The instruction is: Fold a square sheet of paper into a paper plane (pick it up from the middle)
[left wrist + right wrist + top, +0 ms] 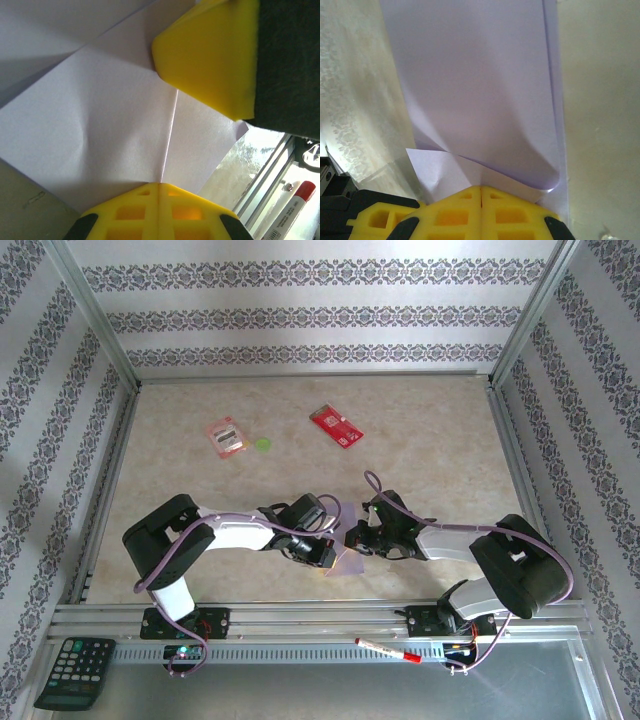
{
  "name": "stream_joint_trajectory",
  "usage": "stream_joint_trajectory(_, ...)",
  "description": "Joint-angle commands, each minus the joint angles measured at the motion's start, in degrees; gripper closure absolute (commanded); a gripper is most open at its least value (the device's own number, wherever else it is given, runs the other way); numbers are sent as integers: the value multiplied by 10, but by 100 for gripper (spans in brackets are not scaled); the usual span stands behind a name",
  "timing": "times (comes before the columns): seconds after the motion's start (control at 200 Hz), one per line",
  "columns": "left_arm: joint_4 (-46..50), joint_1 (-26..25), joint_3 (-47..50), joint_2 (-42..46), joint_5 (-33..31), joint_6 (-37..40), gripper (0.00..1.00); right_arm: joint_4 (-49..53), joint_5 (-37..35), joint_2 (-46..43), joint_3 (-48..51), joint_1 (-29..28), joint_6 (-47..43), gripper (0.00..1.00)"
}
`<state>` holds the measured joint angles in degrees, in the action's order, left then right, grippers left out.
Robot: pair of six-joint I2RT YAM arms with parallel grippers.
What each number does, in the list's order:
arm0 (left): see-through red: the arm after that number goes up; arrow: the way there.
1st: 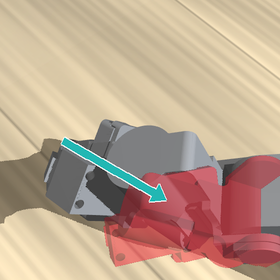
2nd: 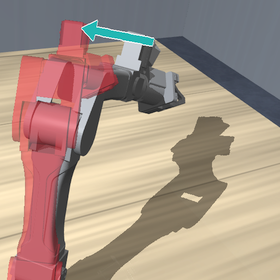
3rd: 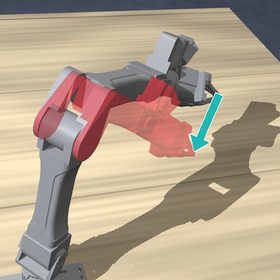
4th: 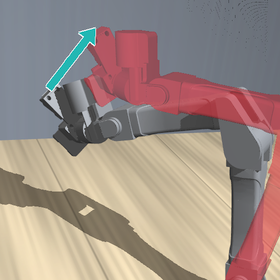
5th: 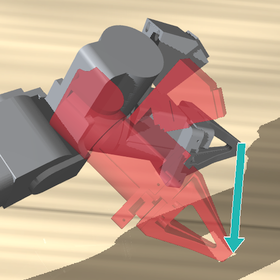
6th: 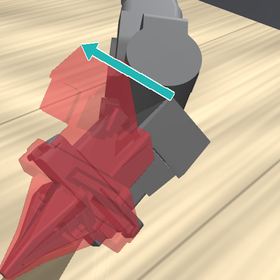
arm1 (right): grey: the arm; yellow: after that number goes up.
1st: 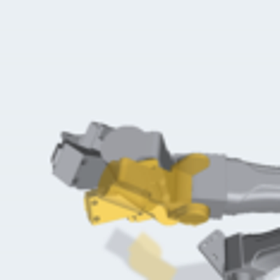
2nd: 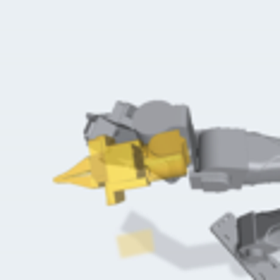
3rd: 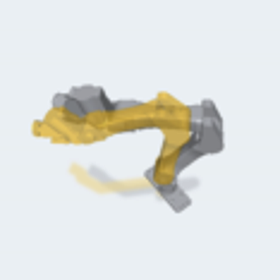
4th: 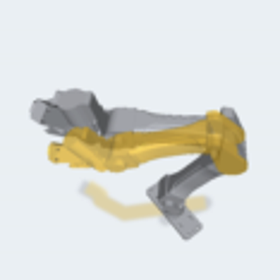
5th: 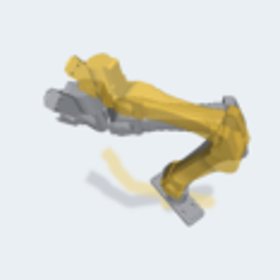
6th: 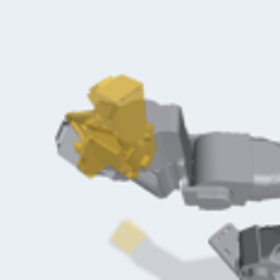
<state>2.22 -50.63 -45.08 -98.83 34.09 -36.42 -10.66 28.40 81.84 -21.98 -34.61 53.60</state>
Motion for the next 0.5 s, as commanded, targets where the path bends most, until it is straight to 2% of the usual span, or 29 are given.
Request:
stream_joint_trajectory(0.0,23,-9,26,12,3,13,100,86,-46,27,35,1,-7,100)
stream_joint_trajectory(0.495,24,-28,27,61,9,-5,100,95,-49,25,38,2,-8,100)
